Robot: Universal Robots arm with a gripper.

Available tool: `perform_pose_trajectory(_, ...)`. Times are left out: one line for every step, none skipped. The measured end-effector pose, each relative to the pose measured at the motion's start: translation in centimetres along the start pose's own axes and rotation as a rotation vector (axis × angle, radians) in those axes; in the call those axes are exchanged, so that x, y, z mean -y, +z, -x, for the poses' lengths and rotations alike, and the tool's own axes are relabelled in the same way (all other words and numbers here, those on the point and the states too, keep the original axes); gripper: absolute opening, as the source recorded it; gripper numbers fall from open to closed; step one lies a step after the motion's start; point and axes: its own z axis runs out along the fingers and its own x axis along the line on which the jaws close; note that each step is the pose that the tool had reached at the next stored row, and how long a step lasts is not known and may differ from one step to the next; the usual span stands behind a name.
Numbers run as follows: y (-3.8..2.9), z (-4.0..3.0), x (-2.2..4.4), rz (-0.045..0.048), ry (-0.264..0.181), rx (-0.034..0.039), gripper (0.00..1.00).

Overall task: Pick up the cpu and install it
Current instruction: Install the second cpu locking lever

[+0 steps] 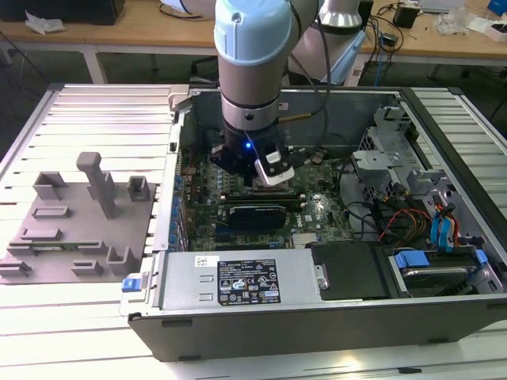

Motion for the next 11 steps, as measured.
perform_pose_trajectory(-0.53,0.01,-0.09,-0.0002,0.000,-0.0001,0.11)
perform_pose_trajectory(-0.80,0.02,-0.14,-0.0001,0.000,-0.0001,0.11)
perform_pose_trajectory(-1.11,0.03,-0.20,-0.0001,0.000,-0.0001,0.11)
perform_pose_trajectory(-1.63,0.04,-0.29,-0.0001,0.000,0.0000,0.11)
perform_pose_trajectory(-1.90,0.05,-0.34,-0.0001,0.000,0.0000,0.11)
perform_pose_trajectory(-2.18,0.06,-0.39,-0.0002,0.000,-0.0001,0.11)
perform_pose_trajectory(-2.43,0.06,-0.44,-0.0003,0.000,-0.0001,0.11)
perform_pose_trajectory(-2.59,0.07,-0.47,-0.0005,0.000,-0.0001,0.11)
perform_pose_trajectory(-2.60,0.11,-0.48,-0.0017,0.000,0.0001,0.11)
perform_pose_trajectory(-2.60,0.23,-0.49,-0.0033,0.000,0.0000,0.11)
perform_pose_trajectory(-2.59,0.48,-0.51,-0.0046,0.000,-0.0005,0.11)
